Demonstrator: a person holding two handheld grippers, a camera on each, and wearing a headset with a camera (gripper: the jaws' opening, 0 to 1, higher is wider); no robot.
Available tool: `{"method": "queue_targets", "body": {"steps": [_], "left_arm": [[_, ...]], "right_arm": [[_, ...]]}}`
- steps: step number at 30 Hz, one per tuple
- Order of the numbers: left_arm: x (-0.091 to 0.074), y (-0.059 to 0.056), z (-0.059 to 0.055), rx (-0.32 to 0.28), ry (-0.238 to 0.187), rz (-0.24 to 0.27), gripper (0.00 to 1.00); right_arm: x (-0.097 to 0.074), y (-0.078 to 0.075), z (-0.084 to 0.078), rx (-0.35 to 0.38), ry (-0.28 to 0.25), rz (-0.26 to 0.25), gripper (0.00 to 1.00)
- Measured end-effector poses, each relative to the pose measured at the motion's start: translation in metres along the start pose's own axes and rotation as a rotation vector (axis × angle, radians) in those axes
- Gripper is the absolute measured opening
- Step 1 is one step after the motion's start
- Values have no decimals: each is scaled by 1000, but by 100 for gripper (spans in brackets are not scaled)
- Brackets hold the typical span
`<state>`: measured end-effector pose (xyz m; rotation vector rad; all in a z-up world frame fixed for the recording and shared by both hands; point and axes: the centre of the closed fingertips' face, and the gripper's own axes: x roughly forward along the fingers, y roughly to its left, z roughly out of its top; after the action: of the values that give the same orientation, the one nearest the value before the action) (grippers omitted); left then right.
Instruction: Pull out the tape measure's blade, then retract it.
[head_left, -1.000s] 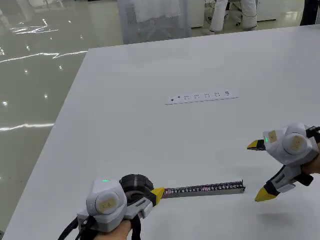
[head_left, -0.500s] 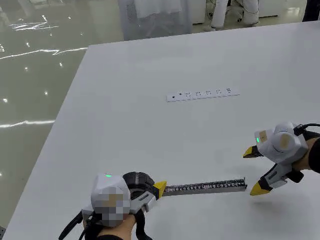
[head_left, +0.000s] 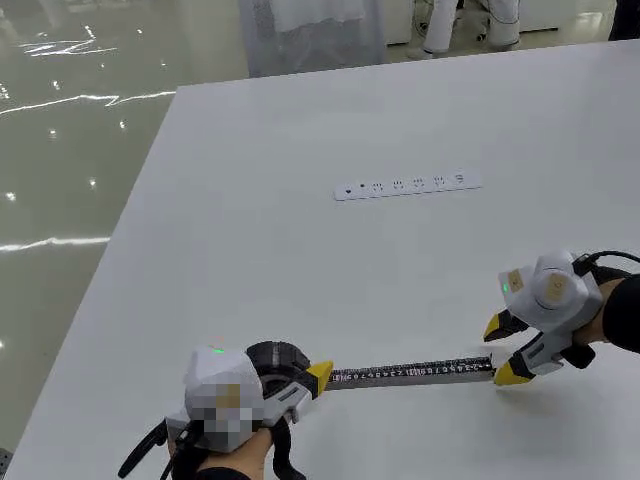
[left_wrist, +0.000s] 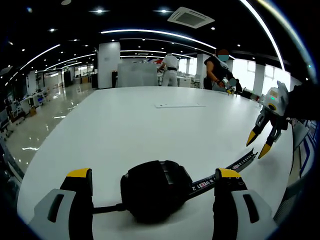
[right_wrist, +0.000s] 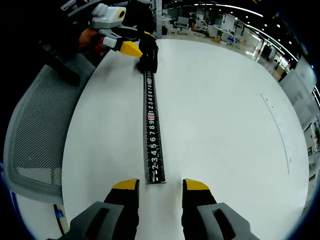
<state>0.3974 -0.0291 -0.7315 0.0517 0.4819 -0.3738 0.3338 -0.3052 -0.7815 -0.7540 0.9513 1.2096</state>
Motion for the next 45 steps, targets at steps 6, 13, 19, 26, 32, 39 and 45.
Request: {"method": "queue_targets", "body": {"steps": [6,13,19,26,32,39,45], "left_arm": [[1,2,1,-7,-5,0,99],[0,6,4,-17,-12,8,99],[0,7,3,-21,-10,13,99],[-1,8,4,-16,-13,14,99],[-1,10,-1,-28,-4,21,99],[0,9,-6,-32,5,24,97],[4,7,-13,-37,20,24,87]], "right_arm": [[4,1,-1,7,2,6,24],[7,1,-1,-14,11,11,19],[9,4,-2,-32,25,23,15],[11,3,-3,-30,24,18,11],[12,4,-1,-58,39,24,11],[12,4,-1,-46,56,17,10],[12,3,-2,-21,58,15,9]]}}
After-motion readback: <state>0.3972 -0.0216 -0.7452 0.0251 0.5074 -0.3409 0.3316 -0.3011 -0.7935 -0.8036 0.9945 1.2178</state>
